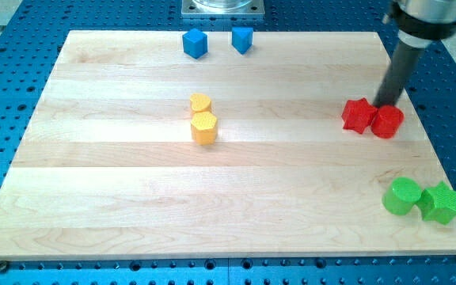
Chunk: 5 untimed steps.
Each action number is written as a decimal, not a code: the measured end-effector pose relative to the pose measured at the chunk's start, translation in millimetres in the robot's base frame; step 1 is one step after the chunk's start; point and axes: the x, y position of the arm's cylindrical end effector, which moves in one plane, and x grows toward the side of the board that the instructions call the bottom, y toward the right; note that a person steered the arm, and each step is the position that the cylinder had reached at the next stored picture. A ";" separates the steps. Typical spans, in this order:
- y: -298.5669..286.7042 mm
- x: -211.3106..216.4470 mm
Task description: Slightly move the red circle to the left
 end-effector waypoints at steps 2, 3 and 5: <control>33.2 44.7; 39.2 24.4; 36.9 30.4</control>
